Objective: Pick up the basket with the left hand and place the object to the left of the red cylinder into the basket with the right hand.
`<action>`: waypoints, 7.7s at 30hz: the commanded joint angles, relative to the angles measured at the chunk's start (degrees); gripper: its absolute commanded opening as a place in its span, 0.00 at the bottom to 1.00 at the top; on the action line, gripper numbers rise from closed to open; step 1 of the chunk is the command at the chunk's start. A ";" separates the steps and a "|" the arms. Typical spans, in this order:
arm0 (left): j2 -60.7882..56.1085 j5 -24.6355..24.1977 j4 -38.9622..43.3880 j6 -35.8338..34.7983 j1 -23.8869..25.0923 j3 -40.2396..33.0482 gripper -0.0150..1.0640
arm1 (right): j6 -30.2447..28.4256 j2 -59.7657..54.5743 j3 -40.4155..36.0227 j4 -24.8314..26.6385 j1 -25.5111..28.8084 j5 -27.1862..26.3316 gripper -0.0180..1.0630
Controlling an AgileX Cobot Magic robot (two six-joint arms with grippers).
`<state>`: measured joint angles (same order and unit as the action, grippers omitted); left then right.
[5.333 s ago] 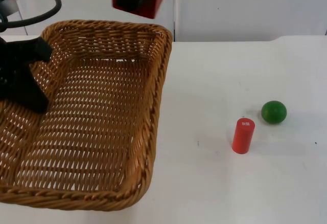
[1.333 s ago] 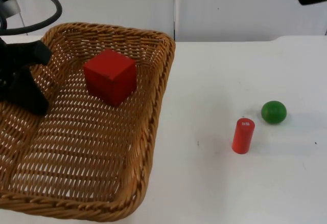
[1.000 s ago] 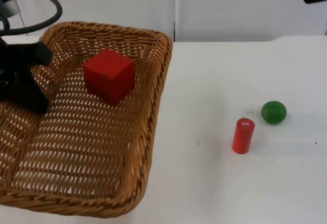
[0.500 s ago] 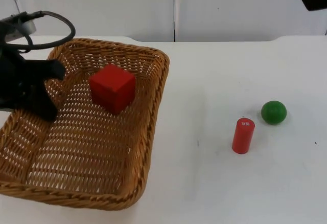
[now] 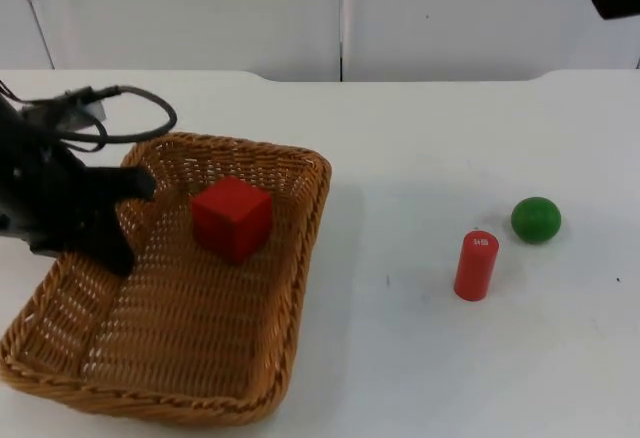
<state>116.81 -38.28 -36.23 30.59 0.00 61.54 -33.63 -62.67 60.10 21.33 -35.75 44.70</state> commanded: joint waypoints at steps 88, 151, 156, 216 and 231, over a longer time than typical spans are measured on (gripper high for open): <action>-39.87 -3.28 17.27 -15.44 0.00 -12.61 0.82 | 5.18 6.98 -0.67 -1.19 0.06 -4.67 0.78; -107.71 -17.51 27.07 -24.01 0.08 -26.59 0.82 | 24.03 34.49 -21.50 -17.58 0.06 -7.30 0.78; -110.61 -19.04 27.72 -25.36 0.08 -27.06 0.82 | 25.25 38.29 -23.78 -18.56 0.06 -6.79 0.78; -116.81 -23.27 35.48 -29.86 0.08 -33.10 0.82 | 31.86 62.67 -28.64 -22.13 0.06 20.70 0.78; -116.81 -23.27 35.38 -29.86 0.08 -33.10 0.86 | 31.86 62.67 -30.57 -22.54 0.06 17.14 0.78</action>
<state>0.22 -61.38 -1.03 1.22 0.02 28.66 -2.12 -0.16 29.93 -1.03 -35.75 62.70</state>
